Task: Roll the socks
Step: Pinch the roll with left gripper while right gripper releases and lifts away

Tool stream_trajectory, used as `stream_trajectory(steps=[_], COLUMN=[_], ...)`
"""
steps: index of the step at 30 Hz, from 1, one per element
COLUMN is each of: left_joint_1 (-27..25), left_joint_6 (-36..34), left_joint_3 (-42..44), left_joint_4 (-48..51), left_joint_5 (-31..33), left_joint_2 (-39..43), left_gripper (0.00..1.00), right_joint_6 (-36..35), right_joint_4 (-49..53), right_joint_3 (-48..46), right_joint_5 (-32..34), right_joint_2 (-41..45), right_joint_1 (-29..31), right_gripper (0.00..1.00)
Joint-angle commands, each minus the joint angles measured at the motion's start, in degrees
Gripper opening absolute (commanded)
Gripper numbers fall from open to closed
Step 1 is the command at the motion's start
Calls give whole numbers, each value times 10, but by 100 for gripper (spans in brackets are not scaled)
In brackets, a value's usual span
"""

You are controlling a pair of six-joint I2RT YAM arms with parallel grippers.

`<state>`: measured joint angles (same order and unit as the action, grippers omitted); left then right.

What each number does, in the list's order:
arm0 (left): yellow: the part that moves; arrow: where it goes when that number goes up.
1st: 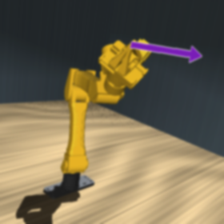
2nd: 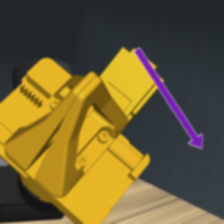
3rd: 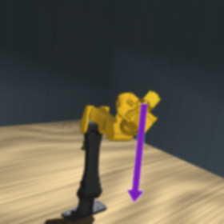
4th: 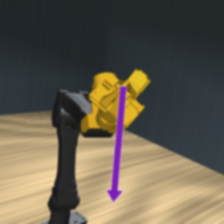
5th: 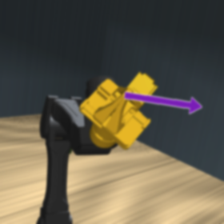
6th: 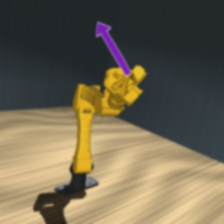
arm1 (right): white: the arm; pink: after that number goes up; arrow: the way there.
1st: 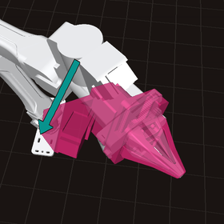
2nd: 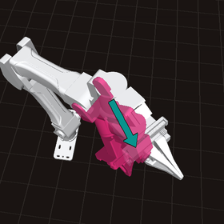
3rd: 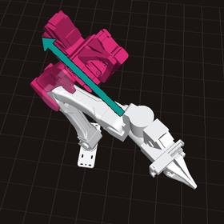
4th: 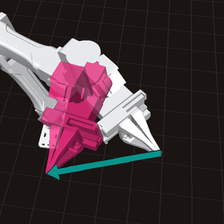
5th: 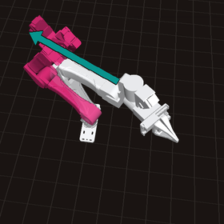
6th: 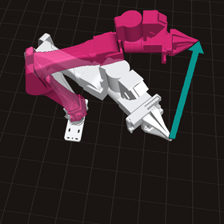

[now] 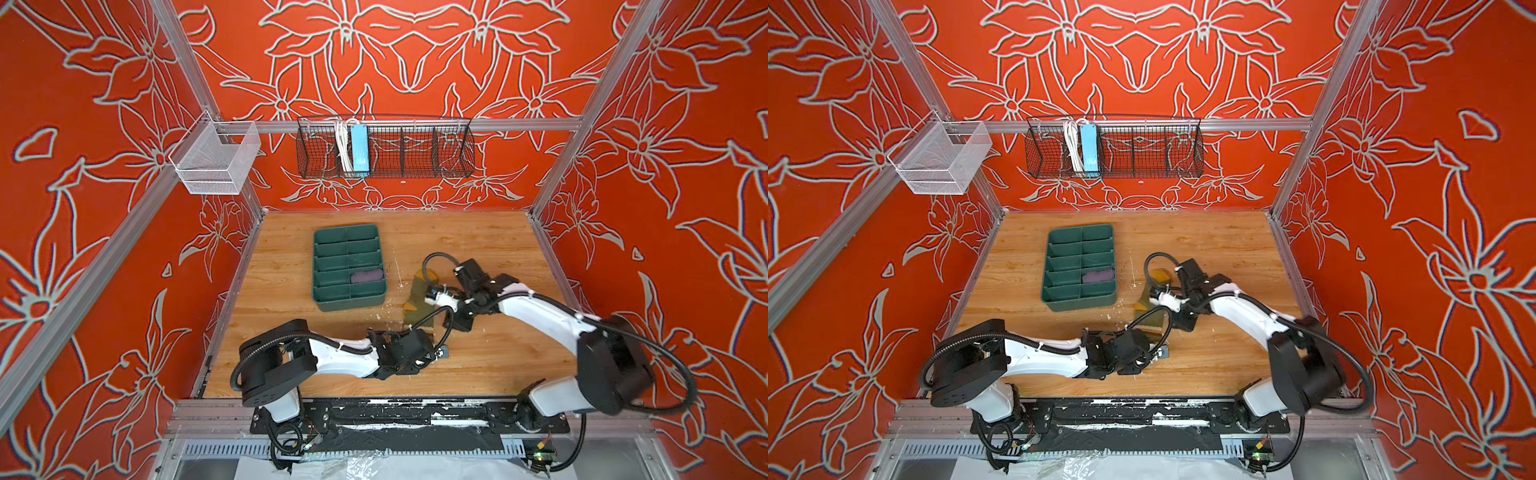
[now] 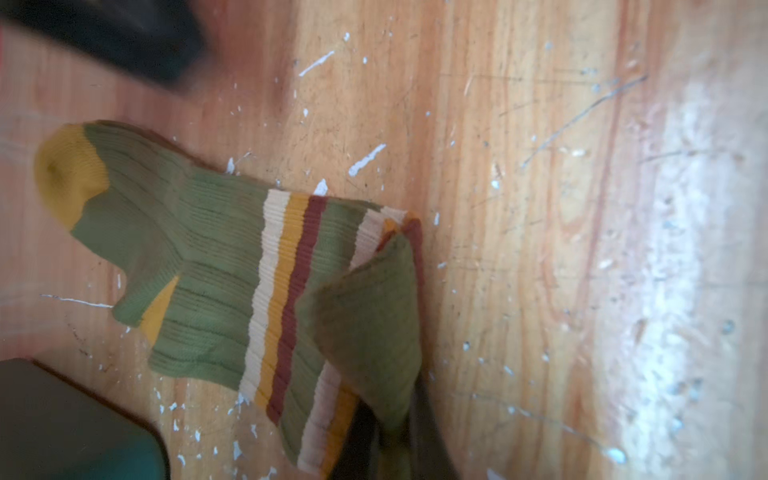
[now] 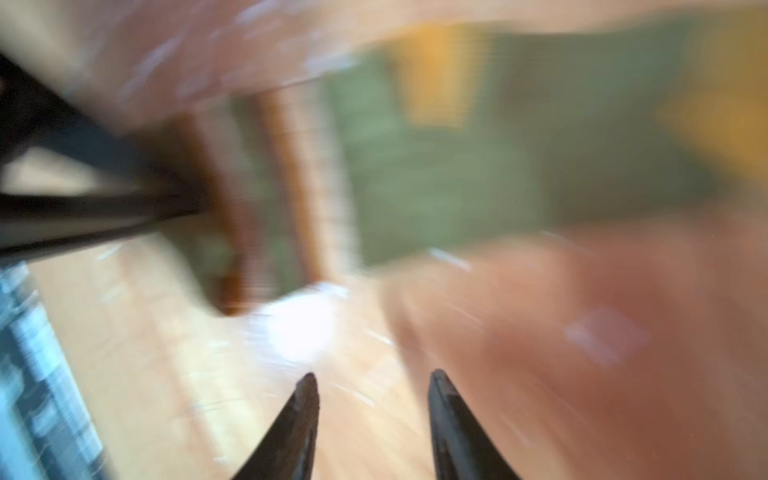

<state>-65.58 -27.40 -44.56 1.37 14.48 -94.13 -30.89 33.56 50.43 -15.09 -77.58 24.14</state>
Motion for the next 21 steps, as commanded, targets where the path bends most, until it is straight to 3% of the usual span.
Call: stream_trajectory(steps=[1, 5, 8, 11, 14, 17, 21], left_joint_1=[4, 17, 38, 68, 102, 123, 131], left_joint_6=[9, 9, 19, 36, 48, 40, 29], left_joint_3=[-32, -106, -183, -257, -315, -357, -391], left_joint_4=[63, 126, 205, 276, 326, 372, 405], left_joint_5=[-32, -66, -137, -225, -324, -405, -437], left_joint_2=[-8, -37, -77, -122, -168, -216, -266], left_gripper=[7, 8, 11, 14, 17, 19, 19], right_joint_6=[158, 267, 294, 292, 251, 208, 161], right_joint_4=[-108, -211, -280, -277, -215, -152, -83], right_joint_3=[-43, -121, -192, -225, -225, -213, -181], right_joint_5=[125, 303, 345, 344, 303, 256, 190], right_joint_2=[100, 260, 387, 485, 550, 572, 555], right_joint_1=[-43, -61, -64, -65, -65, -64, -64], right_gripper=[51, 65, 67, 67, 66, 66, 66])
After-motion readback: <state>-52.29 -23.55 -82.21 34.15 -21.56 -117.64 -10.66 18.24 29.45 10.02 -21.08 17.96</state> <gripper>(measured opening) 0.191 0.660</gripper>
